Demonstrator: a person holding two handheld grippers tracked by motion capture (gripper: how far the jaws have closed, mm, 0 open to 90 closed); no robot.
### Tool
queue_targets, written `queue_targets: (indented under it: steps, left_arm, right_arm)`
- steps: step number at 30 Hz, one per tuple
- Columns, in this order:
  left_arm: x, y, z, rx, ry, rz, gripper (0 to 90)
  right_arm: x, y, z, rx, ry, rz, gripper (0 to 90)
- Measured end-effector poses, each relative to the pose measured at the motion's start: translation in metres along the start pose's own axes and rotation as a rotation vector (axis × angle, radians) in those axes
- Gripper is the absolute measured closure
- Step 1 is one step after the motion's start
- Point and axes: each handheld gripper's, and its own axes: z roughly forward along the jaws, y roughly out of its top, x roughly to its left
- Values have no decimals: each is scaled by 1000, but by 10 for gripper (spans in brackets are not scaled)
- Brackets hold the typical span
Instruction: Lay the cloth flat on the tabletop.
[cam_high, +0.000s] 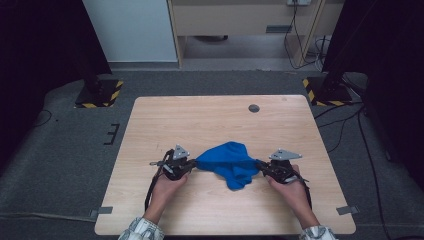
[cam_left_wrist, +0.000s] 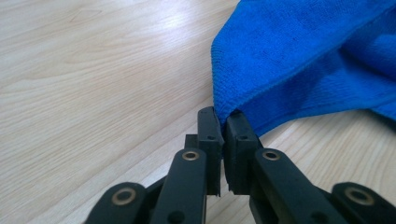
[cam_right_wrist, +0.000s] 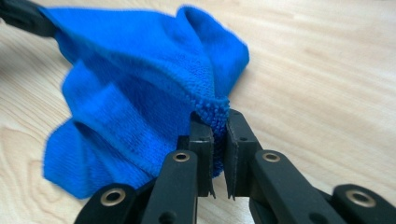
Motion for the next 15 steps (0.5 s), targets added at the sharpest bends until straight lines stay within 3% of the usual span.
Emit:
queue_targets:
  steps: [9, 15]
  left_arm:
    - [-4, 4, -2, -43, -8, 3, 865]
    - [-10, 24, -17, -106, -18, 14, 871]
  right_arm:
    - [-3, 13, -24, -92, -10, 22, 843]
    - [0, 27, -33, -116, -18, 16, 843]
